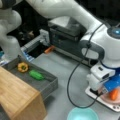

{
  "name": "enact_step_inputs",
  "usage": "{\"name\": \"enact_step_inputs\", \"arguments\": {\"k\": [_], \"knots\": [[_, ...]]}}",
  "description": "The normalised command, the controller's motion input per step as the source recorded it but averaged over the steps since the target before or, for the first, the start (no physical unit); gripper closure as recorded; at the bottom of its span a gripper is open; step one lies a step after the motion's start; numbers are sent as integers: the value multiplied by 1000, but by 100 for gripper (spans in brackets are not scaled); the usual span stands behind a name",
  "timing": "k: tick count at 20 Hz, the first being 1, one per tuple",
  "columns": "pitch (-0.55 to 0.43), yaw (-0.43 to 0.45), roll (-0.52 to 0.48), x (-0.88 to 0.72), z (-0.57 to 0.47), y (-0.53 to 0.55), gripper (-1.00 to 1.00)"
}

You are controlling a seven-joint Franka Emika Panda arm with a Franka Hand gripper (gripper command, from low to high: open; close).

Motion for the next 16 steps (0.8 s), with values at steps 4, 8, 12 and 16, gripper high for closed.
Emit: {"name": "enact_step_inputs", "arguments": {"k": [4,8,12,16], "knots": [[-31,38,-242,82,-148,25,100],[-9,49,-239,78,-136,33,100],[3,57,-240,79,-110,34,-100],[18,61,-244,72,-78,33,-100]]}}
